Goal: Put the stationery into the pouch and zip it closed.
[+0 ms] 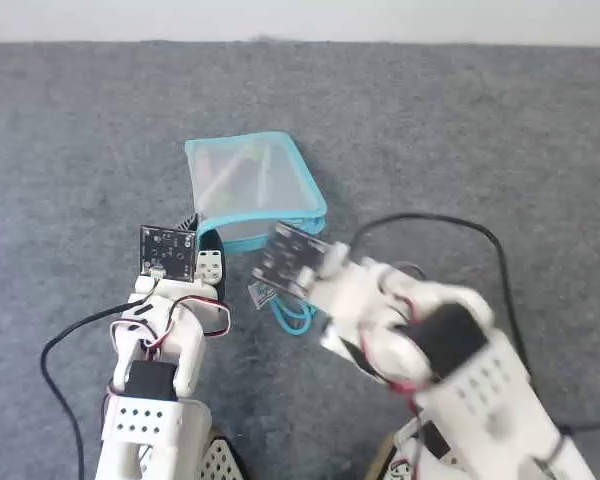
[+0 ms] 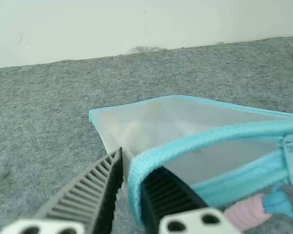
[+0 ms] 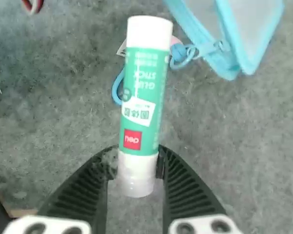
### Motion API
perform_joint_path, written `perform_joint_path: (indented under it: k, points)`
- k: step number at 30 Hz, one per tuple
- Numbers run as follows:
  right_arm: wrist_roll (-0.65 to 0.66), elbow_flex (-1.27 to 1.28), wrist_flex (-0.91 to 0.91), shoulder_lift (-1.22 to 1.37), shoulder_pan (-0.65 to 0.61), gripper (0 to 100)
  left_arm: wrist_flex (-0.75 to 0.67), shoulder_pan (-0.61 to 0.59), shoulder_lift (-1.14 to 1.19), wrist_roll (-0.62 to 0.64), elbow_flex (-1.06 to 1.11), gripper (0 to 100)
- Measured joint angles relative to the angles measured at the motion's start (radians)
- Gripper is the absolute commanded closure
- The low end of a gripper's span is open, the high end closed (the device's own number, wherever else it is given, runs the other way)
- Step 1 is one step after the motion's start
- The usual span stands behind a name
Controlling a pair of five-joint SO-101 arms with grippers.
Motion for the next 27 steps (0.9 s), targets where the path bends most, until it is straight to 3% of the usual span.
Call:
perform_joint_path:
  k: [6,13,21,27]
  points:
    - [-0.005,-0.184,0.0,0.264,0.0,99.1,0.0,0.0,0.0,0.0,0.0,99]
    - [-0.115,-0.328,0.014,0.529,0.0,99.1,0.0,0.0,0.0,0.0,0.0,99]
    - [-0.161,-0.554,0.123,0.732,0.0,98.4,0.0,0.0,0.0,0.0,0.0,99]
    - [-0.221,-0.738,0.187,0.829,0.0,83.8,0.0,0.0,0.0,0.0,0.0,99]
